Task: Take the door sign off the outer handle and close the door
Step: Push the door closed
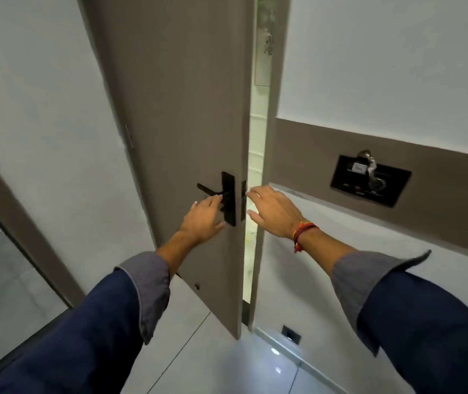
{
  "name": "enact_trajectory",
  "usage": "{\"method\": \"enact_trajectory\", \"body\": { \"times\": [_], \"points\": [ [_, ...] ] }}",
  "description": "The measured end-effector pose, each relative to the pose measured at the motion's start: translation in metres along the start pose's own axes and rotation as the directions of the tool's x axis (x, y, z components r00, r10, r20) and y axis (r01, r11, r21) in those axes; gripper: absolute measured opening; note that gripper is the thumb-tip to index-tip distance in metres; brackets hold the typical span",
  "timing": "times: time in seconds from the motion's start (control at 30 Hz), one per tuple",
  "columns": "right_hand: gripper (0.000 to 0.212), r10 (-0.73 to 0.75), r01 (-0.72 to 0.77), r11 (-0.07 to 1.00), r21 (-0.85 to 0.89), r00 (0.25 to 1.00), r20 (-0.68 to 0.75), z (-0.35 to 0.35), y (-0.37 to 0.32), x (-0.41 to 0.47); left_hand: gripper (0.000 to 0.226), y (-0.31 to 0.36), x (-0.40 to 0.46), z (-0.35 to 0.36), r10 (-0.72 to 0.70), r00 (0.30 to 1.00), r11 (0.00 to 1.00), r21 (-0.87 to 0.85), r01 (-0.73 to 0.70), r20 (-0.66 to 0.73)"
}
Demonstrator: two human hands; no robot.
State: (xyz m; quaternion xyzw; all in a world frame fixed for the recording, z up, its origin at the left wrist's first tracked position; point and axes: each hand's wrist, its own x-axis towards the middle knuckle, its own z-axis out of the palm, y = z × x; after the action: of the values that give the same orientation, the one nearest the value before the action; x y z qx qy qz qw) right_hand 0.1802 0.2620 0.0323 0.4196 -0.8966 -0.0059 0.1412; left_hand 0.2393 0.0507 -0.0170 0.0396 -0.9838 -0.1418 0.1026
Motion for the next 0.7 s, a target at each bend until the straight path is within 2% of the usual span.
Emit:
{"method": "enact_trajectory", "body": {
  "times": [0.13,0.27,0.37,0.47,0.7],
  "points": [
    [0.056,-0.021,0.010,0.994,-0.108,0.995,-0.096,-0.015,-0.015,0.065,0.081,-0.050,0.033,-0.009,0.062,0.993,0.987,0.139,-0.076,0.102],
    [0.065,-0.055,-0.008,0.954,-0.300,0.977,-0.204,-0.029,-0.009,0.117,0.079,-0.074,0.075,-0.011,0.136,0.976,0.958,0.227,-0.173,0.168],
    [0.070,-0.071,-0.027,0.898,-0.439,0.976,-0.206,-0.038,-0.004,0.148,0.074,-0.083,0.100,-0.004,0.226,0.956,0.903,0.328,-0.278,0.187],
    [0.075,-0.067,-0.050,0.856,-0.515,0.976,-0.206,-0.038,0.005,0.172,0.071,-0.098,0.118,0.014,0.362,0.913,0.806,0.428,-0.408,0.188],
    [0.106,-0.013,-0.140,0.724,-0.676,0.976,-0.215,-0.032,0.035,0.208,0.069,-0.124,0.159,0.054,0.485,0.868,0.814,0.306,-0.493,0.107]
  ]
}}
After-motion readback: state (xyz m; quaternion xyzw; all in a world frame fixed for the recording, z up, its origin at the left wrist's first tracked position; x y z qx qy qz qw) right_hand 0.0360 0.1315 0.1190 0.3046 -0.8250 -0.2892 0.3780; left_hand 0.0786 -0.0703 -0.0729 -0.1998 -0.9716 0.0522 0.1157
